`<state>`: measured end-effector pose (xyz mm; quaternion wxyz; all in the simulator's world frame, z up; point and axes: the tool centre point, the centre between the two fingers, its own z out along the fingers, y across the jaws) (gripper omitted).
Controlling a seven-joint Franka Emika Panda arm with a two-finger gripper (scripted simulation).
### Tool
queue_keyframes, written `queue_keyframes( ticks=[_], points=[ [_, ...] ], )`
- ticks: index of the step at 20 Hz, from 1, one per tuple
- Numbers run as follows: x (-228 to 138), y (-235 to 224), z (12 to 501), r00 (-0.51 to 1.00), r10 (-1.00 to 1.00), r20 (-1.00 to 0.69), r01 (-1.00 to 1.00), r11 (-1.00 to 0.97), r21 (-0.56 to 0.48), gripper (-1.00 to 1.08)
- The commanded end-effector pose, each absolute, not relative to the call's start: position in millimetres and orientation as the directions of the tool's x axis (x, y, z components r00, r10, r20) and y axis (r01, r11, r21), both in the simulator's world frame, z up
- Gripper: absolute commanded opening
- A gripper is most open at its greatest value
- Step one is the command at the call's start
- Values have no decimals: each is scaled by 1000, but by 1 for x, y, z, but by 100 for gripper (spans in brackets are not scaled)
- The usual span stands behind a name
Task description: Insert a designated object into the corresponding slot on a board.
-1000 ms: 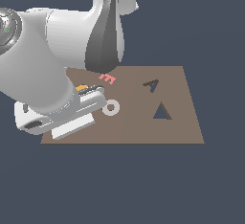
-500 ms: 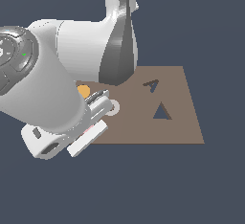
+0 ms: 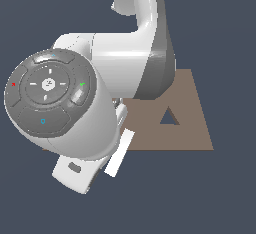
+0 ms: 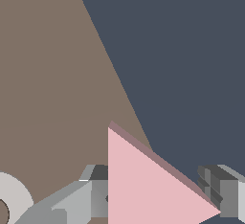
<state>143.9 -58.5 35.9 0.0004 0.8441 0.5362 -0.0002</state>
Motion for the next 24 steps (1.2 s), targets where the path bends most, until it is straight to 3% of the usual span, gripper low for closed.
queue_keyframes(
  ticks=[1, 13, 24],
  points=[
    [149, -45, 37, 341, 940, -1, 940, -341, 1, -100],
    [152, 19, 38, -51, 999, -1, 999, 51, 1, -100],
    [130, 79, 39, -424, 905, -1, 905, 424, 1, -100]
  ],
)
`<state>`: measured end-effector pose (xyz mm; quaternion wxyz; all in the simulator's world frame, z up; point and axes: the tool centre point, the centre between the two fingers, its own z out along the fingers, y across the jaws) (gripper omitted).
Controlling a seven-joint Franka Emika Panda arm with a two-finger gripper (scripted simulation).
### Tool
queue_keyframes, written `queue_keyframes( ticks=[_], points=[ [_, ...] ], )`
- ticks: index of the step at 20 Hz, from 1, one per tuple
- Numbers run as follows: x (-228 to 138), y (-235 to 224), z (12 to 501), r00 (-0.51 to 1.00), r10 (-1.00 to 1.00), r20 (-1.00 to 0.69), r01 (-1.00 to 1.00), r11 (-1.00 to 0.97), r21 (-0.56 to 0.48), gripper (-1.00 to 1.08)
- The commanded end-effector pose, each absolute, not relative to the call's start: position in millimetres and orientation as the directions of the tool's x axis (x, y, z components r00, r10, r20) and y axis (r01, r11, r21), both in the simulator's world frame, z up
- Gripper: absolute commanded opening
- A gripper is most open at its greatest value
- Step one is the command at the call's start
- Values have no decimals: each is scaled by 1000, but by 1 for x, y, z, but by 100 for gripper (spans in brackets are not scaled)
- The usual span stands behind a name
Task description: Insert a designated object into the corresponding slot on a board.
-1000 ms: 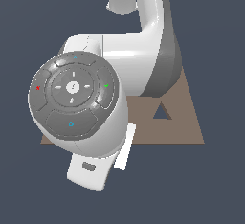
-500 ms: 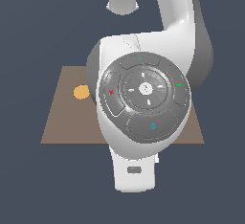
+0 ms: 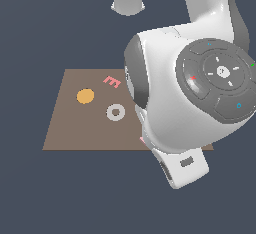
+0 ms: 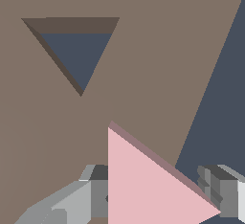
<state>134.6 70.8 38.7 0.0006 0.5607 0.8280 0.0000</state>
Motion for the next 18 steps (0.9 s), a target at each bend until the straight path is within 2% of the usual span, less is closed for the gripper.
queue_keyframes(
  ticks=[1, 9, 18],
  points=[
    [127, 84, 39, -459, 888, -1, 888, 459, 1, -100],
    [92, 121, 40, -702, 712, -1, 712, 702, 1, -100],
    [64, 137, 41, -830, 558, -1, 558, 830, 0, -100]
  ],
)
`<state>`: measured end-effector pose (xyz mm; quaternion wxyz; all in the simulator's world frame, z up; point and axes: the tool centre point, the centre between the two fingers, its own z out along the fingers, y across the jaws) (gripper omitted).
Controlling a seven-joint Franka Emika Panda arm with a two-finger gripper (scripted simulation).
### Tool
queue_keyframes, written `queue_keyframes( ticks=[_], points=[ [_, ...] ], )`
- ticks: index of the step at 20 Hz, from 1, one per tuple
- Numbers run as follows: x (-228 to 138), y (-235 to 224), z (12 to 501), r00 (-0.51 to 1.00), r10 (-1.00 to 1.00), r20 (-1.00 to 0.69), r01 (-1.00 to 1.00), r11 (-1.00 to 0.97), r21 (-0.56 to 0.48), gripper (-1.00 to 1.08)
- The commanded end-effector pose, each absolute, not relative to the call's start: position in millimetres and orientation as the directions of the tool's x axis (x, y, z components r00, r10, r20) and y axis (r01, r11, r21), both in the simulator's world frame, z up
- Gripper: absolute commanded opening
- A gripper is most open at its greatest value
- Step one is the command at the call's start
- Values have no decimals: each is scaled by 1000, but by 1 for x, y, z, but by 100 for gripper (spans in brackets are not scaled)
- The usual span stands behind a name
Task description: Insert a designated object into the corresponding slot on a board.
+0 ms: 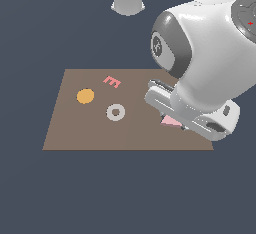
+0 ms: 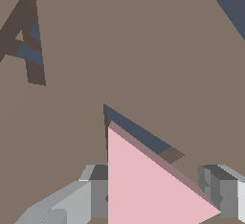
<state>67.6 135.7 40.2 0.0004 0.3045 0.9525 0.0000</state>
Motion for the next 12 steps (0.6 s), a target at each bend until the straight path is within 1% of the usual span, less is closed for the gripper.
queue_keyframes(
  ticks=[1, 12],
  points=[
    [62, 138, 41, -837, 547, -1, 547, 837, 0, -100],
    [56, 140, 35, -857, 516, -1, 516, 857, 0, -100]
  ],
)
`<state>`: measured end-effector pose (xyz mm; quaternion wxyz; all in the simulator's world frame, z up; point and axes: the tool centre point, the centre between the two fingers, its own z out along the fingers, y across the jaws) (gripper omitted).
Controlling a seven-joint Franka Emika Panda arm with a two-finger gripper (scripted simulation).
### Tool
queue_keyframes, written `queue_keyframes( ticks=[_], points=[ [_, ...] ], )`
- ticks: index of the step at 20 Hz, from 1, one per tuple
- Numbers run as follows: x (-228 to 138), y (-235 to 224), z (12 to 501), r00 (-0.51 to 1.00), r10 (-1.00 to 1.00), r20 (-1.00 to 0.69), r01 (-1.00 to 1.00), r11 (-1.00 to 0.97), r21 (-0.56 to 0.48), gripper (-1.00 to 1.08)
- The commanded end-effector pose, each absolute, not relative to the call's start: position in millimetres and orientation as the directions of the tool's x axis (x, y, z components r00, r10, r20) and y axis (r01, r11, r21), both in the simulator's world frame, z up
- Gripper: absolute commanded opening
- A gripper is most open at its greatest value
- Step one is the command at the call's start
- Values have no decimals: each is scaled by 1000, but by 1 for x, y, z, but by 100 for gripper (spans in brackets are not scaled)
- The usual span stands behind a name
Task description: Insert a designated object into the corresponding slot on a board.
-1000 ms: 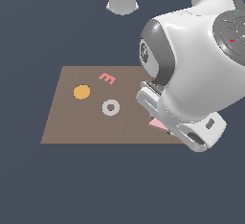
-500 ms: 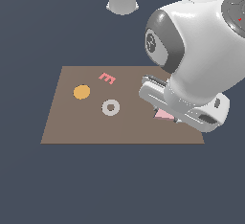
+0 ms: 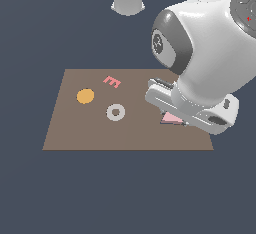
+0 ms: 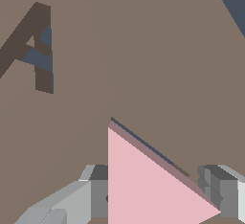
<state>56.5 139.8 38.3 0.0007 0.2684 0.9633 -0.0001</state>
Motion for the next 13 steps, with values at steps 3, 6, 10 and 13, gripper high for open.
queue_keyframes(
  ticks=[3, 6, 10, 13],
  points=[
    [56, 139, 30, -857, 515, -1, 515, 857, 0, -100],
    [56, 139, 30, -857, 515, -1, 515, 857, 0, 100],
    [56, 139, 30, -857, 515, -1, 515, 857, 0, 100],
    [56, 139, 30, -857, 515, -1, 515, 857, 0, 100]
  ],
)
